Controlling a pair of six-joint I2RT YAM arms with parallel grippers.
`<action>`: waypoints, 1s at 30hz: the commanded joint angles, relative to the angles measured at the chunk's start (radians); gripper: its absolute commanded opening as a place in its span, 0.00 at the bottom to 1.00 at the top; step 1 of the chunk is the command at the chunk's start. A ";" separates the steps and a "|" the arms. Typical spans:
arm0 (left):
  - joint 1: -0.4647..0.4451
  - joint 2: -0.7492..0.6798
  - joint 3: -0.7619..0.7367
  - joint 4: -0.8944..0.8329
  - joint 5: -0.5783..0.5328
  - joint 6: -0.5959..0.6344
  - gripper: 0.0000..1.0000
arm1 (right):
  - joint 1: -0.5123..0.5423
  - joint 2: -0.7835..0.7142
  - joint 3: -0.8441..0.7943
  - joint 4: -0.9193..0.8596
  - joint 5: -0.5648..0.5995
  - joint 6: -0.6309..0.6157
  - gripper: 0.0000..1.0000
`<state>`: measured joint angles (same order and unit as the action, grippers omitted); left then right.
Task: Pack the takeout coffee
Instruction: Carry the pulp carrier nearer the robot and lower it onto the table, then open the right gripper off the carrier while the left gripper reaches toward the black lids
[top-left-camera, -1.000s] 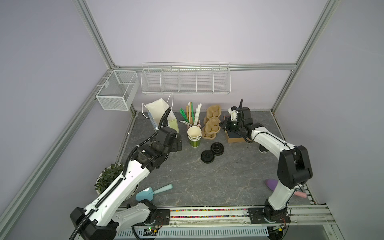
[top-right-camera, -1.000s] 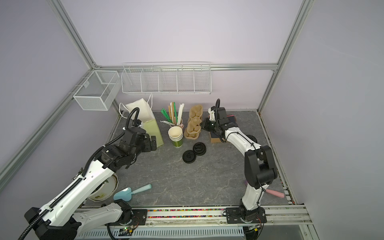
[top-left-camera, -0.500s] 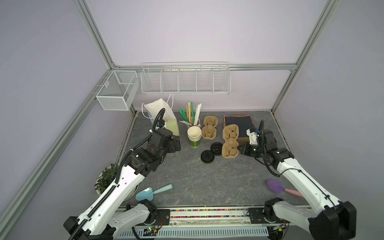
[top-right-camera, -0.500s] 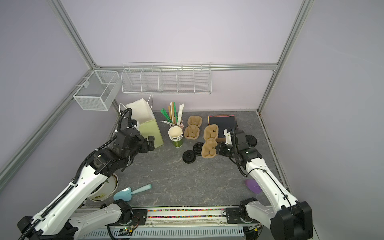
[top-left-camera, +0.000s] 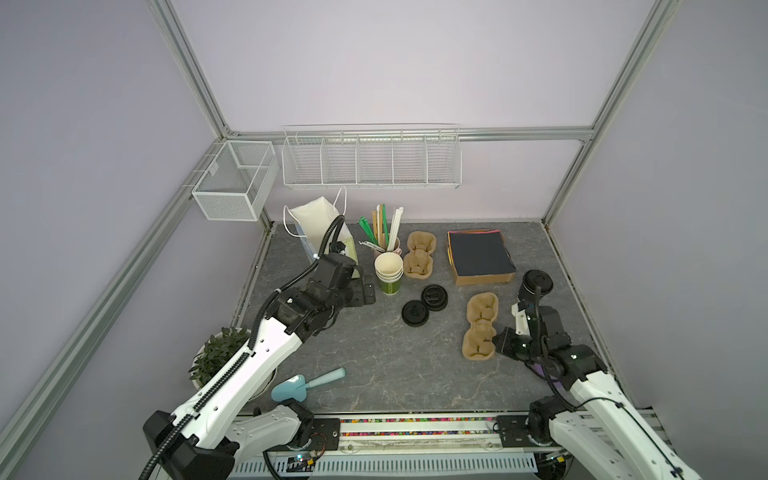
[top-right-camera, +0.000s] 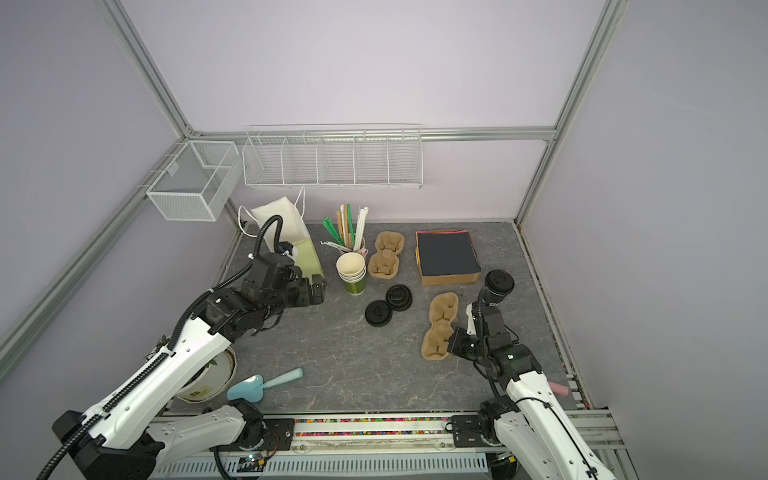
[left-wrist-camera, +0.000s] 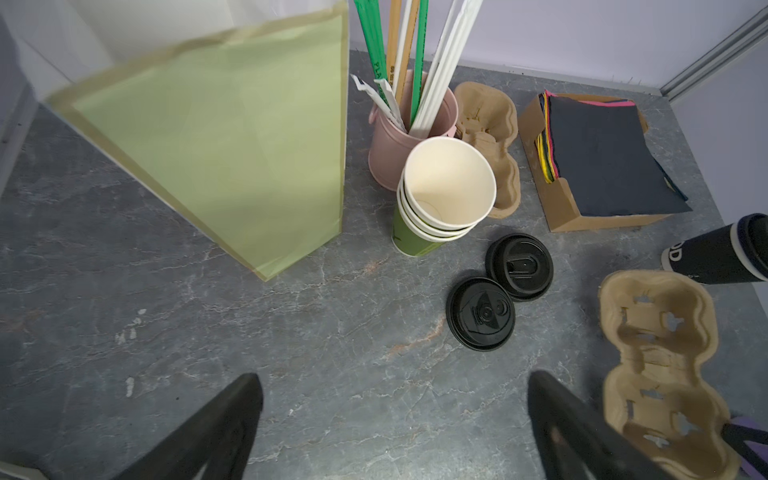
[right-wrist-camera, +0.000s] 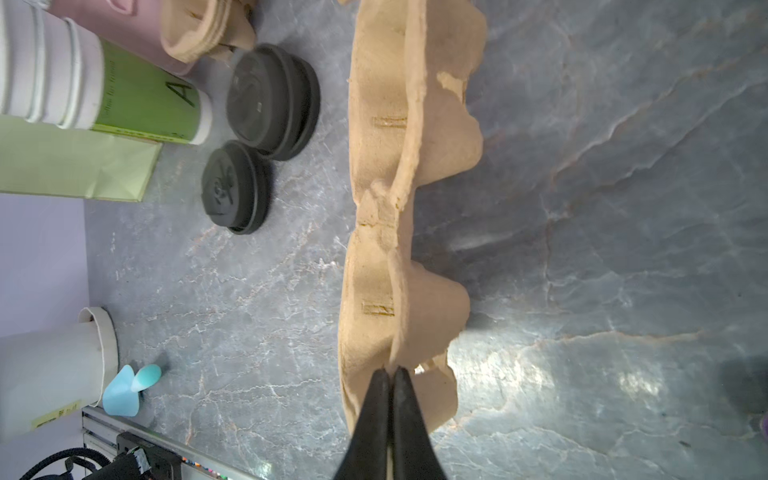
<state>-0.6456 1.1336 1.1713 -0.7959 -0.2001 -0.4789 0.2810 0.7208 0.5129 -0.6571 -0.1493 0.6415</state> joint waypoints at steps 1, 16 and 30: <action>-0.027 0.017 -0.033 0.024 0.080 -0.072 1.00 | -0.008 0.003 -0.040 0.014 0.011 0.058 0.06; -0.236 0.240 -0.113 0.210 0.111 -0.217 0.99 | -0.044 -0.006 0.013 -0.043 0.075 0.034 0.48; -0.290 0.517 -0.091 0.363 0.248 -0.286 0.98 | -0.057 -0.035 0.159 -0.128 0.122 -0.018 0.85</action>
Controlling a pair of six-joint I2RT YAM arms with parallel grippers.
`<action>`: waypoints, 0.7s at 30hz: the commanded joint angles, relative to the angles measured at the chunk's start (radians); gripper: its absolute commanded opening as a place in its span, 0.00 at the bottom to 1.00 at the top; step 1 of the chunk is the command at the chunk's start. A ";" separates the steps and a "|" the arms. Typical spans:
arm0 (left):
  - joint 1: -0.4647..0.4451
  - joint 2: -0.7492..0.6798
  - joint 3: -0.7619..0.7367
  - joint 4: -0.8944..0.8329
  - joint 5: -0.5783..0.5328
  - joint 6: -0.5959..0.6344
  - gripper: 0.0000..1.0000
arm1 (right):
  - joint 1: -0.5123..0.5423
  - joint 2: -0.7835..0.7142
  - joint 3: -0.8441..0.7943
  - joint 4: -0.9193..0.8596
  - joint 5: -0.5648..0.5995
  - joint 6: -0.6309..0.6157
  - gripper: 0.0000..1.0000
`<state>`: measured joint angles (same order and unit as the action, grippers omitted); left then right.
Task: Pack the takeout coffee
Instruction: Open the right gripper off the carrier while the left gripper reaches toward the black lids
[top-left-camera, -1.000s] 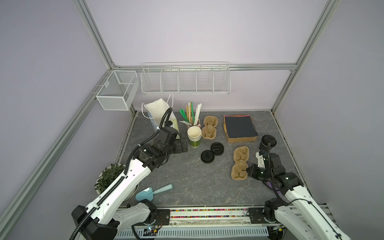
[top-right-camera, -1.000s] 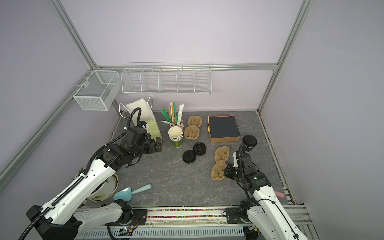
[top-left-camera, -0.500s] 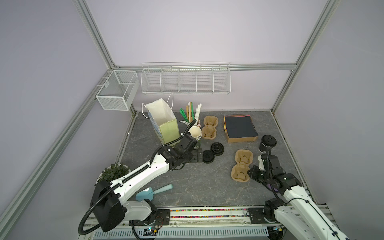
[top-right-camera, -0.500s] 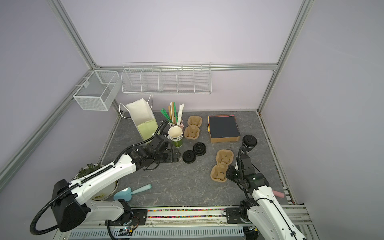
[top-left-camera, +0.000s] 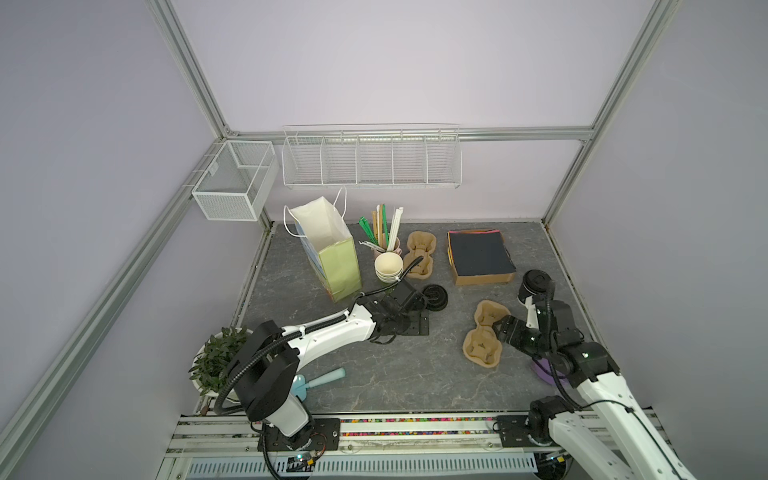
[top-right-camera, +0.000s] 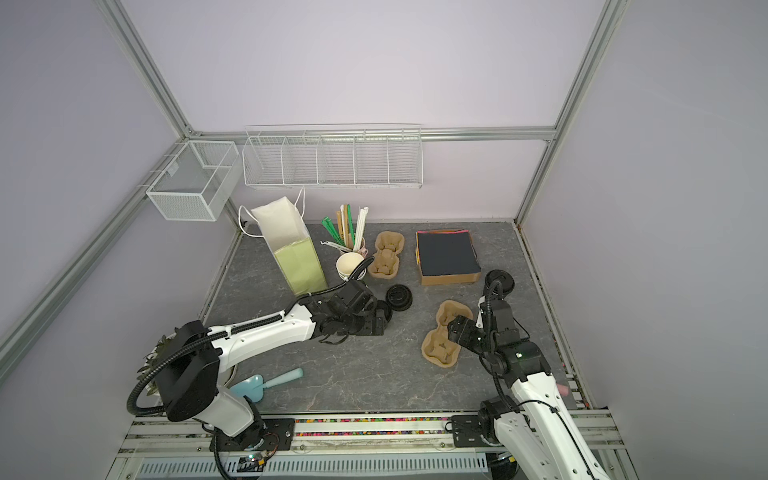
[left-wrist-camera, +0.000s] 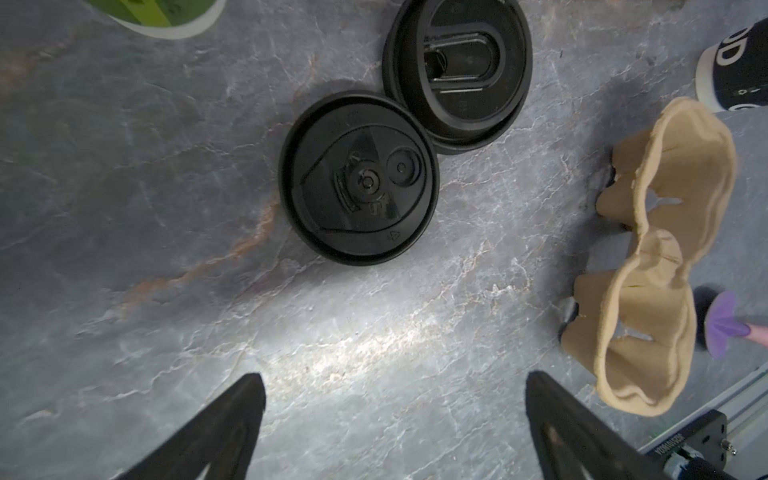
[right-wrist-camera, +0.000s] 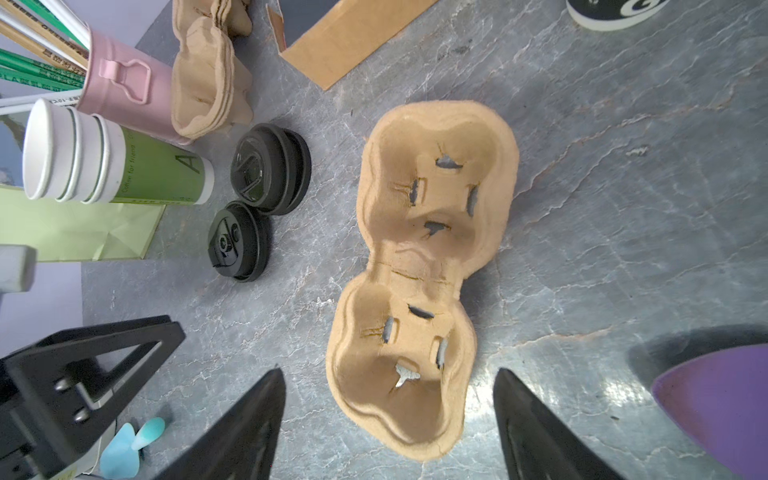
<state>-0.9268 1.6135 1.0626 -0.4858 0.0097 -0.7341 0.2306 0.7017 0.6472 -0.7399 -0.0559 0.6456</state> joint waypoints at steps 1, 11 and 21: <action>-0.013 0.053 0.018 0.063 0.042 -0.034 0.98 | -0.007 -0.019 0.031 -0.050 0.034 -0.025 0.86; -0.023 0.197 0.091 0.078 0.012 -0.003 0.97 | -0.008 -0.056 0.052 -0.062 0.029 -0.030 0.88; -0.022 0.340 0.220 0.051 -0.032 0.038 0.97 | -0.008 -0.074 0.084 -0.101 0.059 -0.047 0.88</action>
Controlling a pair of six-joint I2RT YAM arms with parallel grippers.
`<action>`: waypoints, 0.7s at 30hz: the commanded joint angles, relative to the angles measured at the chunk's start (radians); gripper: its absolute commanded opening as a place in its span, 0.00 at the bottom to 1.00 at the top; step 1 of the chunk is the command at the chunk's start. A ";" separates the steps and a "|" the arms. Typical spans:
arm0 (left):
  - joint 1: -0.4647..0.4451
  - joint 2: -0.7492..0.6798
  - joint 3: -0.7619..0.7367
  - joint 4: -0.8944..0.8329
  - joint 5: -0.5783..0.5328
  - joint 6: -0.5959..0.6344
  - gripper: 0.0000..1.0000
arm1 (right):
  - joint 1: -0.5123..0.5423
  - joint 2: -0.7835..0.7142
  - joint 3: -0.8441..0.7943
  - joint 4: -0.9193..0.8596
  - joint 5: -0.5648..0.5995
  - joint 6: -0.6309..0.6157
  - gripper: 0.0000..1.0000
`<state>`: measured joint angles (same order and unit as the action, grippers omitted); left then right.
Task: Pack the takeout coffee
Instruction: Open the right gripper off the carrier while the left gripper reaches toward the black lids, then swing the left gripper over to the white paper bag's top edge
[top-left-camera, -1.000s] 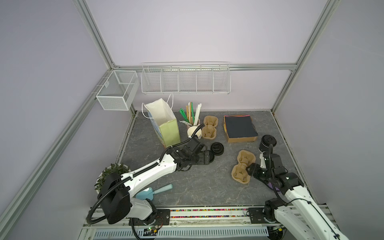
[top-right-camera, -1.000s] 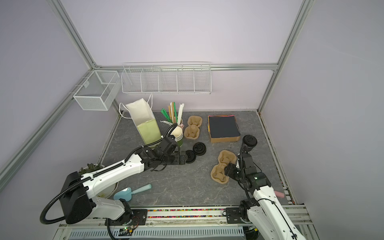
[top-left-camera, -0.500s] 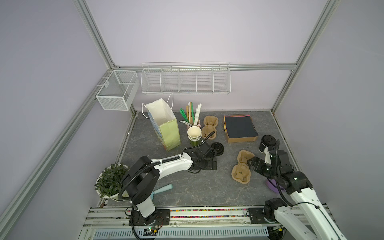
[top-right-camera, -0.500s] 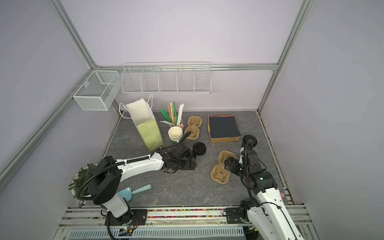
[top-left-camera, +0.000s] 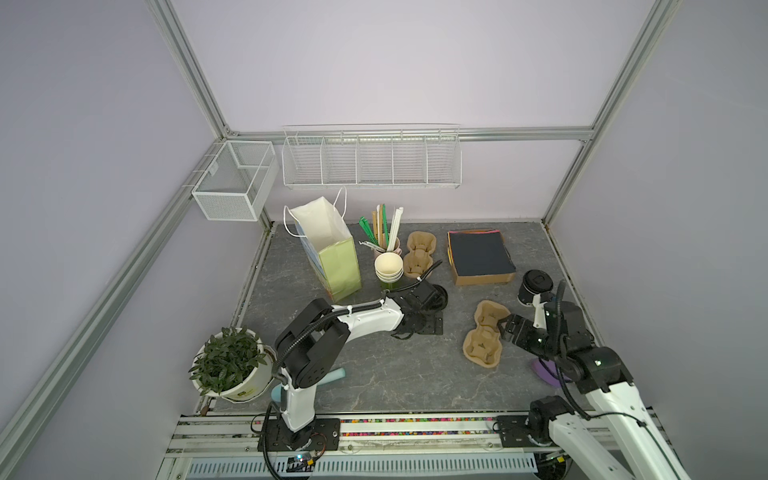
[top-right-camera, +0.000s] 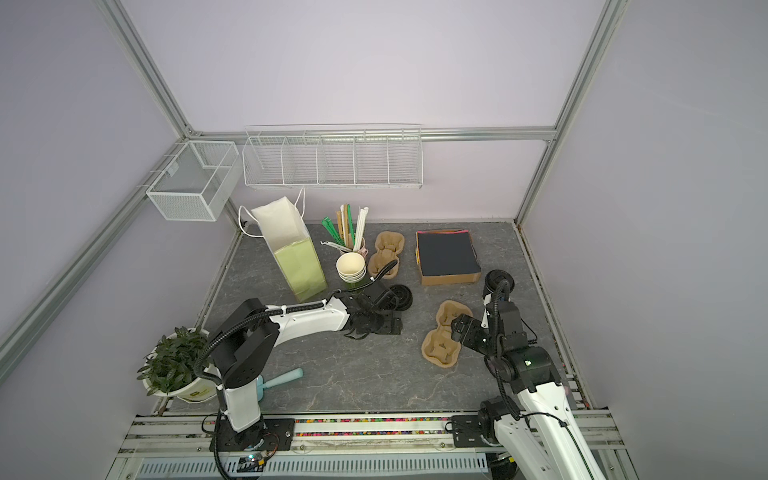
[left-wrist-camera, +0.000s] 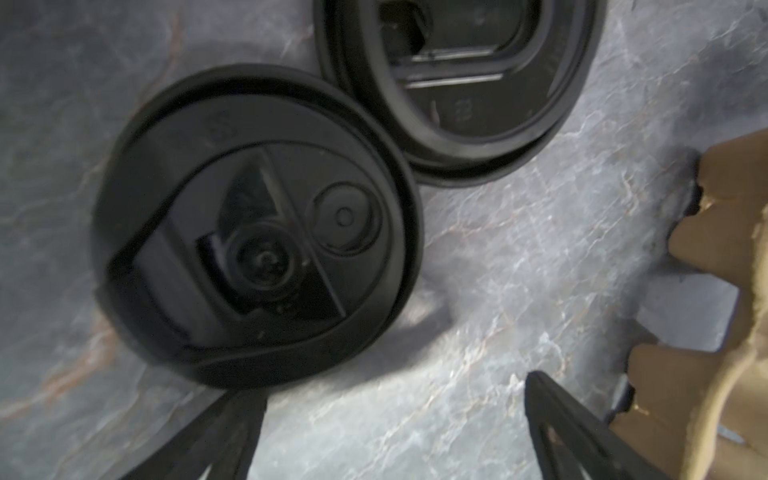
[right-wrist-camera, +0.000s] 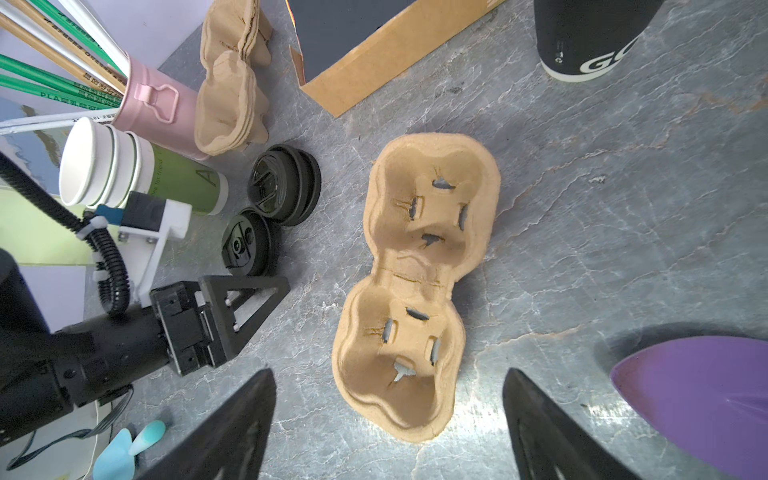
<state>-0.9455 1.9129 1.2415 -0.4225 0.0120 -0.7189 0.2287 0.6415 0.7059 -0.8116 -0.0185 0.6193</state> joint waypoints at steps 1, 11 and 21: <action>-0.001 0.053 0.058 -0.029 -0.044 0.025 0.97 | -0.006 -0.014 0.030 -0.033 0.022 -0.021 0.88; 0.033 0.105 0.157 -0.053 -0.096 0.066 0.97 | -0.007 -0.019 0.023 -0.047 0.038 -0.021 0.89; 0.034 -0.090 0.210 -0.065 -0.071 0.096 0.98 | -0.006 0.090 0.050 -0.073 0.047 0.034 0.89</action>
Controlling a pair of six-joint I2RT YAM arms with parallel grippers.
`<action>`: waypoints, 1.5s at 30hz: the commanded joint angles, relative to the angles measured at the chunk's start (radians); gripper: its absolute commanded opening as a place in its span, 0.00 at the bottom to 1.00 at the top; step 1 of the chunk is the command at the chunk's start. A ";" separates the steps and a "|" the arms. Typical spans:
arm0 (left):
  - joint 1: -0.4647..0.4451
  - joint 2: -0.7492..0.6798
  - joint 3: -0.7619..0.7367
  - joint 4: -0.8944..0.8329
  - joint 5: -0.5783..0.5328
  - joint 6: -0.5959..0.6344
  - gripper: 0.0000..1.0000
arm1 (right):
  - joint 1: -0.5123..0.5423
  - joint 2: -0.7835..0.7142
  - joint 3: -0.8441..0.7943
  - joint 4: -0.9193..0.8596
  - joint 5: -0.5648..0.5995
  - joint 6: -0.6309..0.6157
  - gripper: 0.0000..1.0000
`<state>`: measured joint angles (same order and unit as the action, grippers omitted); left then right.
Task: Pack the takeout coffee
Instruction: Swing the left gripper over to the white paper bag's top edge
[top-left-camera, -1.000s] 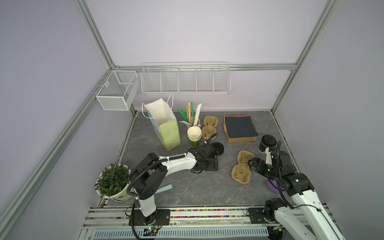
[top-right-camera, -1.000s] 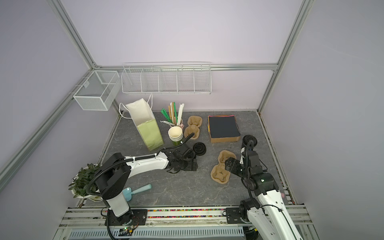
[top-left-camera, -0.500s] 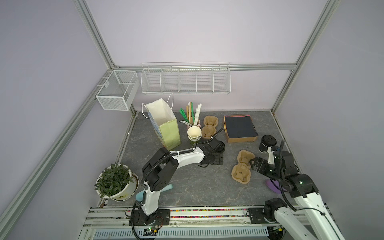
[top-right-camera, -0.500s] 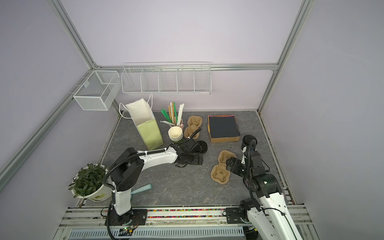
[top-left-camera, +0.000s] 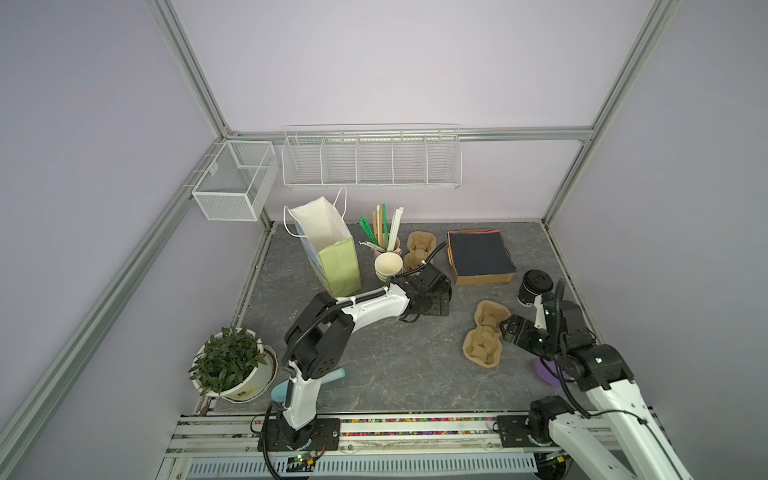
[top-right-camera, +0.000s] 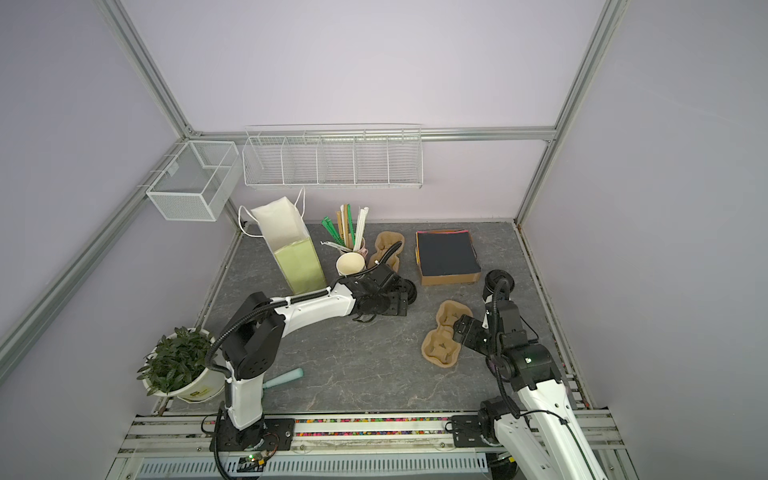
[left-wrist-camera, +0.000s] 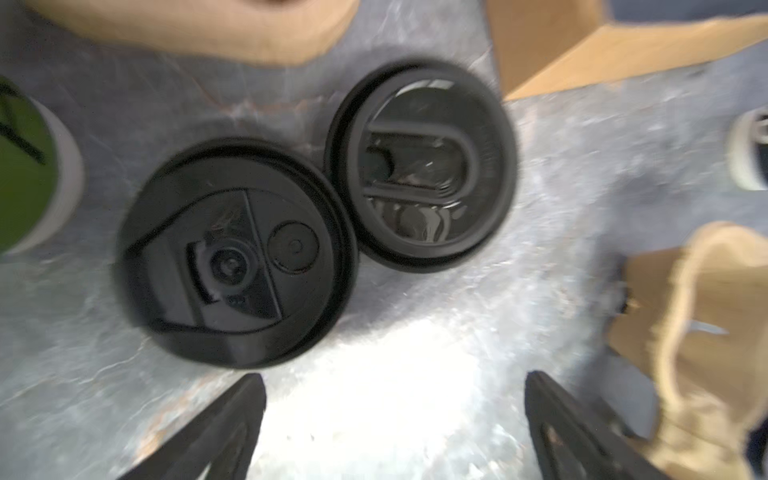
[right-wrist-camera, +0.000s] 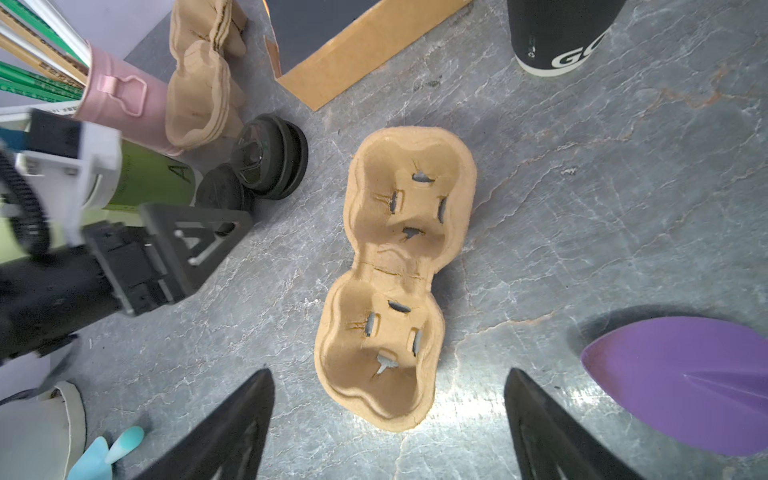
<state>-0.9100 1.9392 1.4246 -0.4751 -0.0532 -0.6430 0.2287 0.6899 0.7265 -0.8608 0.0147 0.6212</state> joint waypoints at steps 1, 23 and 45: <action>-0.001 -0.153 0.020 -0.016 -0.011 0.020 0.98 | -0.006 0.061 0.038 -0.031 0.016 0.043 0.89; 0.324 -0.746 0.039 -0.356 -0.232 0.053 1.00 | 0.130 0.314 0.126 0.046 0.116 0.047 0.88; 0.692 -0.481 0.194 -0.494 -0.233 -0.044 0.80 | 0.203 0.336 0.199 0.032 0.117 -0.021 0.88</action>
<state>-0.2241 1.4269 1.5639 -0.9119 -0.2832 -0.6640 0.4229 1.0386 0.9131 -0.8150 0.1158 0.6163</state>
